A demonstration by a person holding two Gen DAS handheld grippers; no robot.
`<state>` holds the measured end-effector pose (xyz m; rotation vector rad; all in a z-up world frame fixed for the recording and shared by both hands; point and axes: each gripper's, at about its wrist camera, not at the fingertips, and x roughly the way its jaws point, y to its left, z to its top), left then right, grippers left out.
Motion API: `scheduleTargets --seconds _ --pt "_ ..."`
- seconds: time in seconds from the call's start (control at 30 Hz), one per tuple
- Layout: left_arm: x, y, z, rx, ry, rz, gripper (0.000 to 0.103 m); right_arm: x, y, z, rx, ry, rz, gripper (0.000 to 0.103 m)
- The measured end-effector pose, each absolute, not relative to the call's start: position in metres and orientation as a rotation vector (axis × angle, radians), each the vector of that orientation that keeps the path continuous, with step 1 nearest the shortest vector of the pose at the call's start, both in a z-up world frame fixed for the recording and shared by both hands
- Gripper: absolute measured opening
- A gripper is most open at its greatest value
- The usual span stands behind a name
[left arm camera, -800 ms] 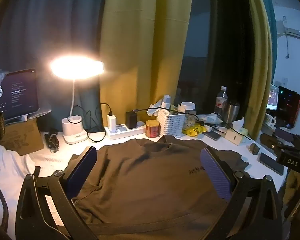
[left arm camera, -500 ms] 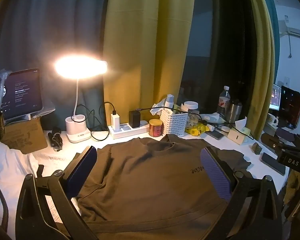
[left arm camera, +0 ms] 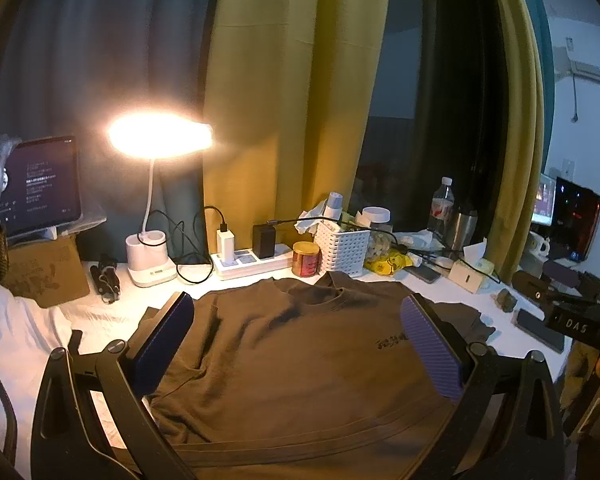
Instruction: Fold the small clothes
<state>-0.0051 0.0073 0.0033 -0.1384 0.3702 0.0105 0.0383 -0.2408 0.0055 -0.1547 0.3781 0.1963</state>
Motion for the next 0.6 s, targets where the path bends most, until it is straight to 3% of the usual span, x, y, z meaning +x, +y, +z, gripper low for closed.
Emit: scheduleTargets --seconds 0.6 --pt "-0.0098 0.008 0.0016 -0.163 0.347 0.013 0.102 0.039 -0.242 0.0065 -0.154 0.382 0.198 0.089"
